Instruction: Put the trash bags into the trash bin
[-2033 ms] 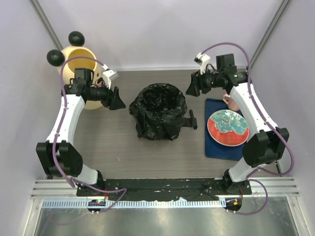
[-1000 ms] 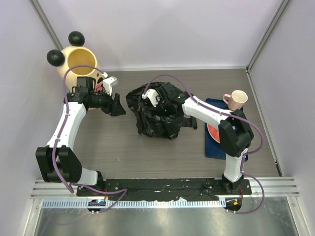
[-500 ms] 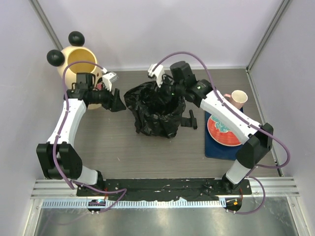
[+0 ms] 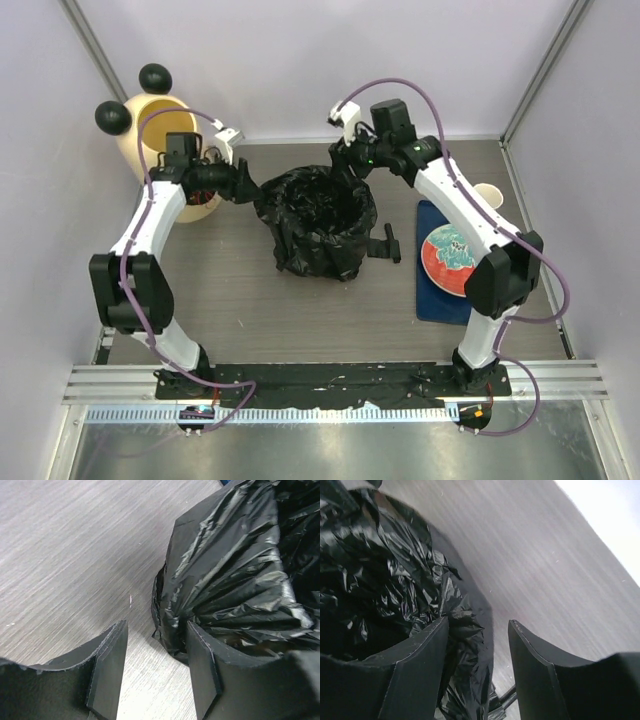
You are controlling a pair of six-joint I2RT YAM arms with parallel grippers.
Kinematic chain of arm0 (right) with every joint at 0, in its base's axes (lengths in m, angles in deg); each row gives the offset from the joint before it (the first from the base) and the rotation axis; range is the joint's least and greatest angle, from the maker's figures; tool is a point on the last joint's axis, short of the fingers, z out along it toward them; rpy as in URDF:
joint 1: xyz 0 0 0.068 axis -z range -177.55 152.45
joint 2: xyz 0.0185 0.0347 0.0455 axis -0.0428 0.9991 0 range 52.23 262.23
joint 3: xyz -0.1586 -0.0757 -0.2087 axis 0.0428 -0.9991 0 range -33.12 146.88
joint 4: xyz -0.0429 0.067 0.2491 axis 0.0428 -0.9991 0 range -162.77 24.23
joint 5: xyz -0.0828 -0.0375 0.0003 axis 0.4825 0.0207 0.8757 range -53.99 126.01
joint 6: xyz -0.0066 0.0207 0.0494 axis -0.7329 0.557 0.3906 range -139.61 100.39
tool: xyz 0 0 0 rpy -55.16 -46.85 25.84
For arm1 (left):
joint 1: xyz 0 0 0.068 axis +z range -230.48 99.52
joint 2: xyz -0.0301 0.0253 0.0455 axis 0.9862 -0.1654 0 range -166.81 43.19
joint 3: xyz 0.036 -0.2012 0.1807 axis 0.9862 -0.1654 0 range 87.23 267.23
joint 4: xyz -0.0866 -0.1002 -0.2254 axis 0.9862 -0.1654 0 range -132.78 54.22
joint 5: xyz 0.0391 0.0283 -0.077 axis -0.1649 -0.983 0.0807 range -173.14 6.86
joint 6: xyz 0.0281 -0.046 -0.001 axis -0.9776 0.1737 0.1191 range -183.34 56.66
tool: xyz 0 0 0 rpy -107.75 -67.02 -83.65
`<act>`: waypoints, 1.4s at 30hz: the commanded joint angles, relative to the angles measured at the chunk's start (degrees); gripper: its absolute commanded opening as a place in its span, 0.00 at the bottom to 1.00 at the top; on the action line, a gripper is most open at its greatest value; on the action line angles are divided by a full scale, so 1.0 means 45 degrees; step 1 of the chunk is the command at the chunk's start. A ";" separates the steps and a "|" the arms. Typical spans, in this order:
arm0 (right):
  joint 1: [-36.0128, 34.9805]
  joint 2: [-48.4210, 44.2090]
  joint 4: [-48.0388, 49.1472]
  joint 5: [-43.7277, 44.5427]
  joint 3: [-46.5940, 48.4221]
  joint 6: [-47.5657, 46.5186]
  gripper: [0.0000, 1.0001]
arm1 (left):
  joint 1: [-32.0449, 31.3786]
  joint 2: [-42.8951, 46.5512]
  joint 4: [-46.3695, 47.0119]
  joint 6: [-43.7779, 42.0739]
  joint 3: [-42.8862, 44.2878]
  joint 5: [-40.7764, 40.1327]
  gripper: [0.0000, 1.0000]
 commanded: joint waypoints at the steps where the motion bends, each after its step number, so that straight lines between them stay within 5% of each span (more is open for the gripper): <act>1: 0.0029 0.0473 -0.0828 -0.0497 -0.0136 -0.0789 0.57 | -0.0262 -0.0968 0.0274 -0.0435 0.0270 0.0602 0.52; 6: 0.0049 0.0708 -0.0769 -0.0029 -0.0587 -0.1122 0.47 | -0.0613 -0.1557 0.0293 -0.0553 -0.0042 0.0156 0.43; 11: -0.0068 0.0846 -0.0614 0.0635 -0.0936 -0.1103 0.52 | -0.0673 -0.1909 0.0508 -0.0240 -0.0023 -0.0198 0.41; 17: -0.0244 0.0143 -0.0496 0.0949 -0.0609 -0.0480 0.73 | -0.0030 -0.1129 -0.0722 0.0266 0.1653 -0.1173 0.63; 23: -0.0186 -0.0969 -0.0361 0.0207 0.0001 0.0615 0.80 | 0.0187 0.0024 -0.2927 -0.2211 0.4776 -0.2092 0.66; 29: -0.0380 -0.1890 -0.0201 -0.0887 0.0034 -0.0417 0.84 | 0.0128 0.0102 -0.3694 -0.2409 0.4513 -0.1605 0.67; 30: -0.0497 -0.1715 -0.0474 -0.1294 0.0367 -0.0671 0.83 | 0.0128 0.0161 -0.3537 -0.2389 0.4276 -0.1508 0.67; 35: -0.1434 -0.0311 -0.2720 -0.2586 0.1717 -0.2679 0.48 | 0.0128 0.0787 -0.1394 -0.1943 0.2014 -0.1331 0.67; 39: -0.1786 0.0336 -0.3641 -0.2589 0.1583 -0.4319 0.42 | 0.0128 -0.0149 -0.1503 -0.1257 0.2670 -0.1000 0.68; 42: -0.2352 0.0687 -0.2395 -0.0679 0.0452 -0.4443 0.42 | 0.0148 -0.0775 -0.1815 -0.0983 0.3335 -0.1058 0.67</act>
